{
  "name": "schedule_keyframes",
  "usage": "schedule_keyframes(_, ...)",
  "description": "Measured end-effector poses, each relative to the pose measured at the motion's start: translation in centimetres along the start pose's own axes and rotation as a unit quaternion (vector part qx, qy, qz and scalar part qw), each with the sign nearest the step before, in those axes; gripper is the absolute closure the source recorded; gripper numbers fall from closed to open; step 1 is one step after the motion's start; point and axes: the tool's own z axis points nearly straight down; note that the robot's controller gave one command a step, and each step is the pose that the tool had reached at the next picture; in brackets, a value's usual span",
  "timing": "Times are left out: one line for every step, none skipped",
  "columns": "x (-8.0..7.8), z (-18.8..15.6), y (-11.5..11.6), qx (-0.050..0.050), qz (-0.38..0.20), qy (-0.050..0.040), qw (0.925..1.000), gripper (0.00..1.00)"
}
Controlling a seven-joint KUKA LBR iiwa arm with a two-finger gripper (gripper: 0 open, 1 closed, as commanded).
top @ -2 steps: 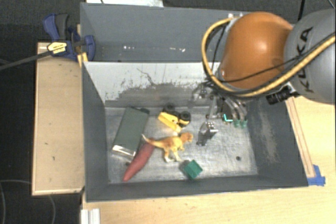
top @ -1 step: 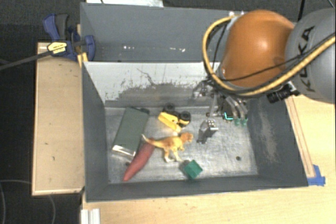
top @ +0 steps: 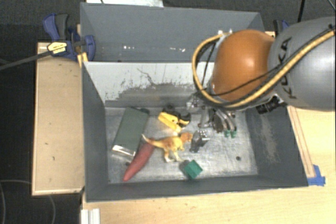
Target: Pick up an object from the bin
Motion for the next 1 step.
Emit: schedule_keyframes(2.67,9.03,1.03,0.0,-0.062,-0.0008,0.9981,1.0)
